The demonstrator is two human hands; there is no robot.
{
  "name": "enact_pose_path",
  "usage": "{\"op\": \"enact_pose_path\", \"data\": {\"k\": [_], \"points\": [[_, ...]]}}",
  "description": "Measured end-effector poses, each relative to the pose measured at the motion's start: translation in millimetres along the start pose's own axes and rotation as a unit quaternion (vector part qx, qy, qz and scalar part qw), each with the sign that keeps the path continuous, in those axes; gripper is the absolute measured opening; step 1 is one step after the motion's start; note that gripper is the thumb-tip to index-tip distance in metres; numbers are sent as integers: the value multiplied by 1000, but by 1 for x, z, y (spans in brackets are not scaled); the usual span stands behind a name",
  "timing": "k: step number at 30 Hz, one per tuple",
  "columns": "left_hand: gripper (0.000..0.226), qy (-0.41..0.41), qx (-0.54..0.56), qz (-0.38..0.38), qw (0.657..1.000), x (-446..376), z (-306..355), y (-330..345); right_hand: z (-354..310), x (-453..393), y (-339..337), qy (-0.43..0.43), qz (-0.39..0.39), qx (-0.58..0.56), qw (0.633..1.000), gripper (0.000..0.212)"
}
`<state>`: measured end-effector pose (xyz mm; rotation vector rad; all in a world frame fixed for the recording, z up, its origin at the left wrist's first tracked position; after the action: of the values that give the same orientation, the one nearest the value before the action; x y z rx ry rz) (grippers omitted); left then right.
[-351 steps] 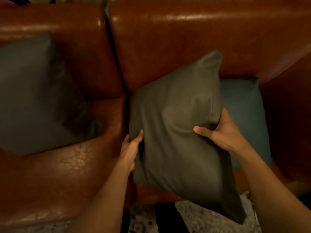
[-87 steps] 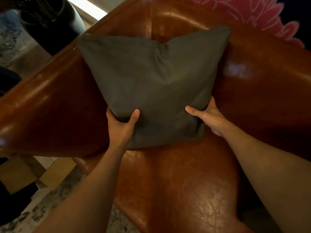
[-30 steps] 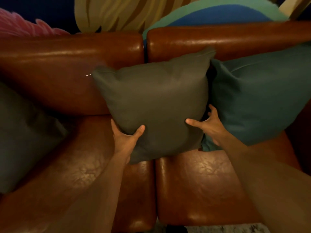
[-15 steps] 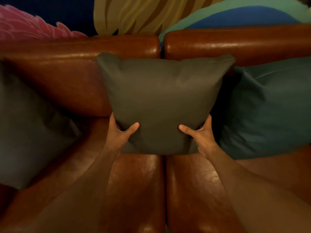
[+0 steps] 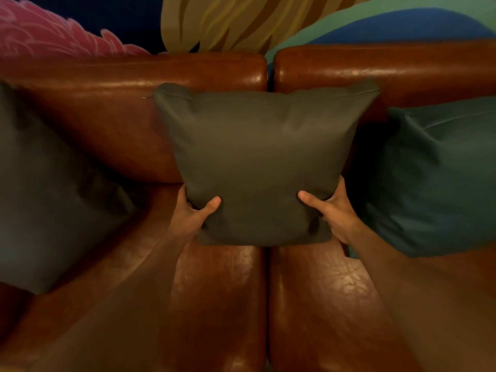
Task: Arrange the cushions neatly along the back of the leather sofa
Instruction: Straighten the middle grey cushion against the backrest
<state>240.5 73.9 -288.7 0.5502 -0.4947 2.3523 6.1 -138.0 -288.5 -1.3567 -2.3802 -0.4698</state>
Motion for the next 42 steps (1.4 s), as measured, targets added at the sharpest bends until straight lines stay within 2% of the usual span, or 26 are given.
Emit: {"op": "enact_pose_path", "data": {"k": [3,5,10,15,19,21,25,26,27,30,34,38,42], "points": [[115,-8,-5,13,1000,2,3,3,0,0,-6,3,3,9,1000,133],[117,-6,-2,18,1000,4,4,5,-3,-1,-8,0,-2,14,1000,138],[101,11,14,4,1000,9,3,11,-5,-4,-11,-10,-5,-3,1000,134],[73,36,12,9,999,12,-6,20,5,3,-20,-20,10,-13,1000,101],[71,51,14,6,999,6,-5,27,10,6,-31,-43,42,-29,998,113],[77,52,8,3,999,4,-2,31,10,5,-35,-48,47,-28,997,115],[121,36,-4,6,999,-1,-1,29,8,1,-35,-48,43,-16,998,116],[125,26,-11,3,1000,-2,-1,28,8,-1,-35,-50,43,-14,998,117],[118,12,-18,-1,1000,-1,1,28,8,-1,-35,-51,44,-9,998,119],[73,-7,-36,-12,999,0,3,31,8,-2,-37,-46,36,24,998,122],[57,-12,-31,-24,999,-2,2,34,6,-9,-43,-25,32,86,995,123],[63,-25,-50,-11,998,2,7,33,5,-12,-46,-15,38,109,993,120],[99,10,-47,52,997,3,-2,32,3,-4,-43,-4,44,132,990,125]]}}
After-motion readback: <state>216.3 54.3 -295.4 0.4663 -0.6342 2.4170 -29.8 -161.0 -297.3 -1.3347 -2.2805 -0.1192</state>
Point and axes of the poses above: each hand's wrist, its own x-axis away from the middle knuckle, its own y-axis out of the palm, z = x × y, the point moved 2 cm from there along -x, towards the middle knuckle, and after that the axes turned 7 degrees about -x, right-handed, at the moved point
